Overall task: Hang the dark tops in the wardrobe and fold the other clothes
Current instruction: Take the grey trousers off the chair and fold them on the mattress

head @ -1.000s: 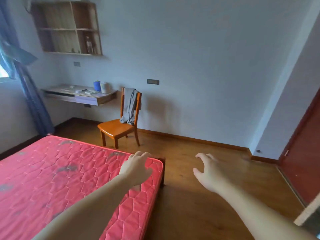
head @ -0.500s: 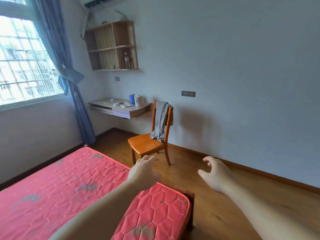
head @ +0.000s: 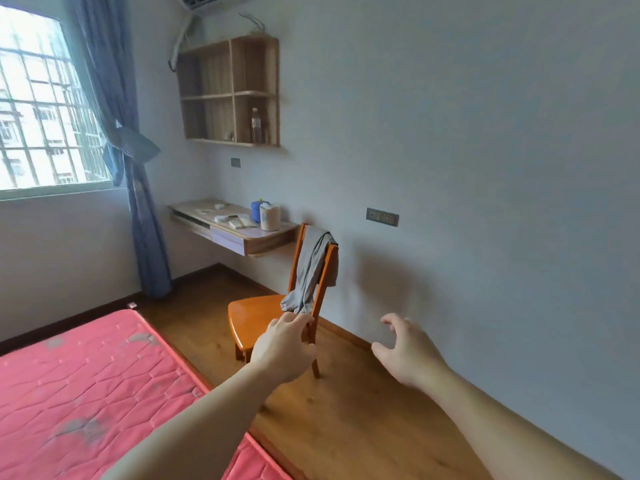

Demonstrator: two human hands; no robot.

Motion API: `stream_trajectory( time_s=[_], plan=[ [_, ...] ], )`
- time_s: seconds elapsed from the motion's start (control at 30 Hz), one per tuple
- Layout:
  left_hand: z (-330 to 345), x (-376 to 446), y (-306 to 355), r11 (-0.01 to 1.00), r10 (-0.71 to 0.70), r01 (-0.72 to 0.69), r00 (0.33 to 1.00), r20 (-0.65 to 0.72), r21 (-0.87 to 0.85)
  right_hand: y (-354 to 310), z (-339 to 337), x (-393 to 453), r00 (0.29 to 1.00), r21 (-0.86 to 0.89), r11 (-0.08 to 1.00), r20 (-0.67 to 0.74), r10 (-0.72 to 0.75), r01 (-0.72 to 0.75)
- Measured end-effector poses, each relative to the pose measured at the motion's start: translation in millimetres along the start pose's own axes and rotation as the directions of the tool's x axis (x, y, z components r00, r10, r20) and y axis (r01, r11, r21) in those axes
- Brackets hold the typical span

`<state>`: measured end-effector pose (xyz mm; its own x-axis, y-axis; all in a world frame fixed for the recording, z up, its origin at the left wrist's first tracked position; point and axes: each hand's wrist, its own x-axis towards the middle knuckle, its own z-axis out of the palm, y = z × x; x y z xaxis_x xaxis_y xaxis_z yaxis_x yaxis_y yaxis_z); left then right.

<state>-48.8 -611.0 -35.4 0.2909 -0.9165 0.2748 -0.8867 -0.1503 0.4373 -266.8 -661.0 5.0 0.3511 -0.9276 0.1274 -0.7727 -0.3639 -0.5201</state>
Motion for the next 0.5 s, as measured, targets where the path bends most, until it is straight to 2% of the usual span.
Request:
stream_trajectory(
  time_s=[0.17, 0.33, 0.5],
  plan=[
    [49, 124, 3, 1.000, 0.005, -0.005, 0.998, -0.058, -0.003, 22, -5, 119, 0.999, -0.106, 0.993, -0.011, -0.053, 0.051],
    [69, 227, 6, 0.999, 0.019, -0.015, 0.996, -0.086, 0.047, 41, -24, 224, 0.992, -0.211, 0.970, -0.011, -0.129, 0.124],
    [100, 322, -4, 0.995, -0.039, 0.048, 0.994, -0.097, 0.088, 79, -20, 341, 0.990, -0.169, 0.976, 0.022, -0.137, 0.139]
  ],
)
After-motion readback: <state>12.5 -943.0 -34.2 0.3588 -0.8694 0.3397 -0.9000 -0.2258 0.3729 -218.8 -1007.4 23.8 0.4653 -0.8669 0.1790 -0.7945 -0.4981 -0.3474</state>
